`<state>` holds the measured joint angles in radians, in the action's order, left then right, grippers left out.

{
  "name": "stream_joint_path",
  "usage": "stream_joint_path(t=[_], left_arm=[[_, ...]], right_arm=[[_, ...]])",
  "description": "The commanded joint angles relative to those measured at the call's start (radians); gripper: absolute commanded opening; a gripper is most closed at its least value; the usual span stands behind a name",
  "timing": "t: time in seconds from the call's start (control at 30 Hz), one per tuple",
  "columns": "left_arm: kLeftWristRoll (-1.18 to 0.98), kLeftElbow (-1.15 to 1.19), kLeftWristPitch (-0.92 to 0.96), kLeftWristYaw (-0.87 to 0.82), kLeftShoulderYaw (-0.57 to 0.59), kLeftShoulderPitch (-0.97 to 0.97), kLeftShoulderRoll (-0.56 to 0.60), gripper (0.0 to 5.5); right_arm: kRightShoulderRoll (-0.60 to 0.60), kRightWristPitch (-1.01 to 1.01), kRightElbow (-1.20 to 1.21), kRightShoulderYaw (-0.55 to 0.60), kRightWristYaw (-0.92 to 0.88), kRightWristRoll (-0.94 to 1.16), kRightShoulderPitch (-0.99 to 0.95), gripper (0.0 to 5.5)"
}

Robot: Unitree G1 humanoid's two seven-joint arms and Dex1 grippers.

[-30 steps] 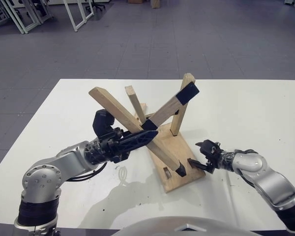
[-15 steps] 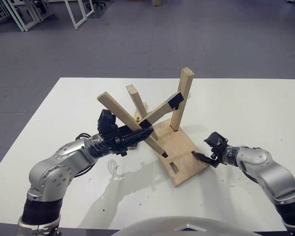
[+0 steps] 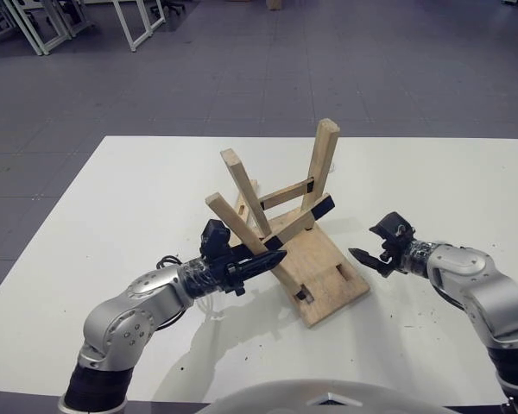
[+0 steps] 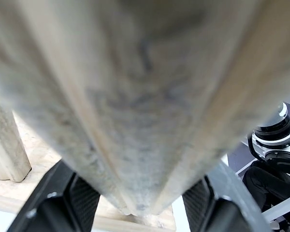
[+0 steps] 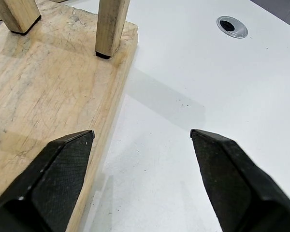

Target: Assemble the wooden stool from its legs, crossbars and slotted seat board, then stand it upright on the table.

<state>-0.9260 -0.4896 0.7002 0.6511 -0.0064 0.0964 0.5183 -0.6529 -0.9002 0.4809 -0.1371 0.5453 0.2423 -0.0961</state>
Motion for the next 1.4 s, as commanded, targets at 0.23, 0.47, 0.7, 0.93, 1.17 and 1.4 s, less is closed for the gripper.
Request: stream_joint_path(t=[0.23, 0.47, 0.7, 0.93, 1.17, 1.4], left_arm=[[0.068, 0.026, -0.019, 0.01, -0.043, 0.015, -0.029, 2.05], [0.085, 0.019, -0.019, 0.032, -0.054, 0.03, -0.01, 2.05], [0.224, 0.158, -0.103, 0.109, -0.085, -0.021, 0.038, 2.05], [0.293, 0.204, -0.158, 0.13, -0.102, -0.076, 0.057, 2.05], [0.307, 0.18, -0.146, 0.015, -0.084, -0.099, 0.016, 2.05], [0.332, 0.157, -0.107, -0.052, -0.115, -0.099, -0.007, 2.05]], right_arm=[[-0.006, 0.012, -0.031, 0.008, 0.005, -0.008, -0.015, 3.68], [-0.004, 0.018, -0.031, 0.006, 0.002, -0.013, -0.008, 3.68], [-0.009, 0.023, -0.019, 0.0, 0.007, -0.012, -0.004, 3.68], [-0.007, 0.025, -0.005, -0.012, 0.011, -0.013, 0.009, 3.68], [-0.013, 0.04, 0.029, -0.049, 0.007, -0.029, 0.052, 3.68], [-0.02, 0.061, 0.049, -0.113, 0.014, -0.064, 0.065, 3.68]])
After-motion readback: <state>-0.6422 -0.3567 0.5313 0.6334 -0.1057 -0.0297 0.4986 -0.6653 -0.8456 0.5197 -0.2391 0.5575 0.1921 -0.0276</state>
